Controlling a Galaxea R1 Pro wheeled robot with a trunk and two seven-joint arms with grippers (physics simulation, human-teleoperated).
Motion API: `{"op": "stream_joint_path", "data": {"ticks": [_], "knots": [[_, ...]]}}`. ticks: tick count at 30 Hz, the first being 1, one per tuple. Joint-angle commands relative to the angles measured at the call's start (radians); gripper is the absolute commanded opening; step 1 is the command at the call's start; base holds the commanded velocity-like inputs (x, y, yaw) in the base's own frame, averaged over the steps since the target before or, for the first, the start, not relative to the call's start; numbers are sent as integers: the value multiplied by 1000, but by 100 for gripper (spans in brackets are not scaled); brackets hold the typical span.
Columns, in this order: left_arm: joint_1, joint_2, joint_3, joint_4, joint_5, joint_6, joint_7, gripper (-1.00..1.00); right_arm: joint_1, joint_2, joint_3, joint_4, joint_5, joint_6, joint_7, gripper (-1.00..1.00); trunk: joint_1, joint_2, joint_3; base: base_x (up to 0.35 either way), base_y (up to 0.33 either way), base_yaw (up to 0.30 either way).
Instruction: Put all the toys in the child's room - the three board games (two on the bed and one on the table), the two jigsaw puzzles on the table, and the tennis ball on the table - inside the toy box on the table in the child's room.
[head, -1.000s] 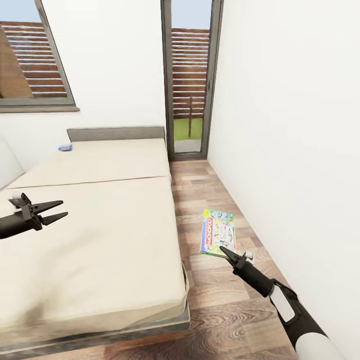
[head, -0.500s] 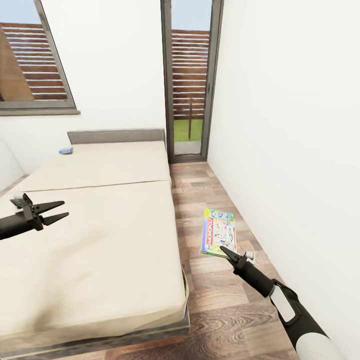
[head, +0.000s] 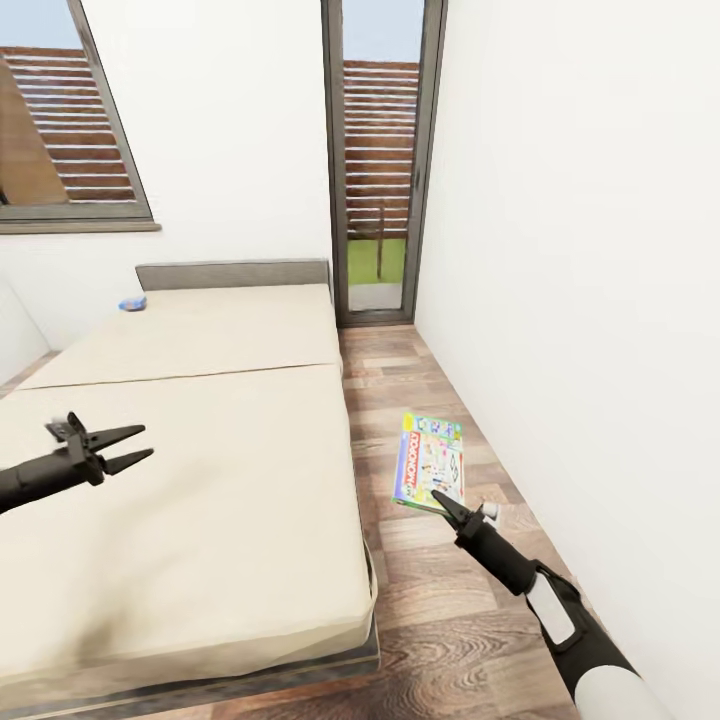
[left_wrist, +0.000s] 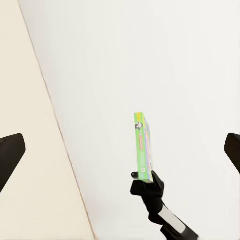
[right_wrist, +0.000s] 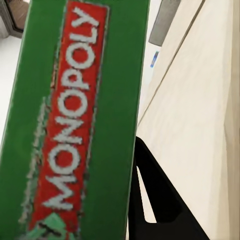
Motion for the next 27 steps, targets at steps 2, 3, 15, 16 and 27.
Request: {"op": "stream_joint_path", "data": {"ticks": [2,3,15,16,27], "knots": [[11,-8,-11,12,-12,-1,-5,100,0,11,-1,0,-7,-3,-10,-100,0,0,-1,0,0,0],[17,-9,-17,17,-18,-3,-5,100,1,16,-1,0,-7,-9,-16,-100,0,0,-1,0,0,0],[84,-12,-22,62,-27,-5,-6,100,1,19,0,-2,-8,-71,-46,-100,-39,70,31,0,0,0],[86,-12,-22,62,-27,-5,-6,100,1,19,0,-2,-8,-71,-46,-100,-42,77,34,0,0,0],[86,-12,-23,61,-27,-5,-5,100,1,19,2,-3,-7,-75,-45,-100,-85,154,68,0,0,0]]}}
